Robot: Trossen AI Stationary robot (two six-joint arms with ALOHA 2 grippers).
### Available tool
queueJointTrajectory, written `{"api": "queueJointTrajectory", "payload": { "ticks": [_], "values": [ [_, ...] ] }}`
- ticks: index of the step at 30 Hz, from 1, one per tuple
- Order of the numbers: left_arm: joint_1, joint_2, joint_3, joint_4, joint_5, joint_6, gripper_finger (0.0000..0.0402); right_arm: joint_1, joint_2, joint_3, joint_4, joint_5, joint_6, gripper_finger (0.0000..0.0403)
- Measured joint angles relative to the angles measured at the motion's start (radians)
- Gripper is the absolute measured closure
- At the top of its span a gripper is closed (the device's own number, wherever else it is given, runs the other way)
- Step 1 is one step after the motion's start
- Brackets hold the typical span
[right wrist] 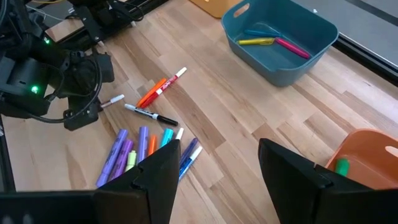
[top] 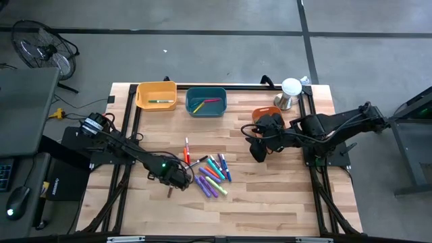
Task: Pick & Place Markers
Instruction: Put the brown marker pen into the yellow bin
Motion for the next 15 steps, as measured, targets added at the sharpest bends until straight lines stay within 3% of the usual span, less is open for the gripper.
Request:
{"api": "queueJointTrajectory", "payload": {
  "ticks": [2, 15],
  "values": [
    [0.000, 0.000, 0.000, -0.003, 0.000, 0.026, 0.0378, 0.000, 0.000, 0.000, 0.000, 0.000, 0.000, 0.0198],
    [0.000, 0.015, 0.001, -0.014, 0.012, 0.204, 0.0379, 0.015, 0.000, 0.000, -0.001, 0.017, 0.000, 0.0198]
  ]
}}
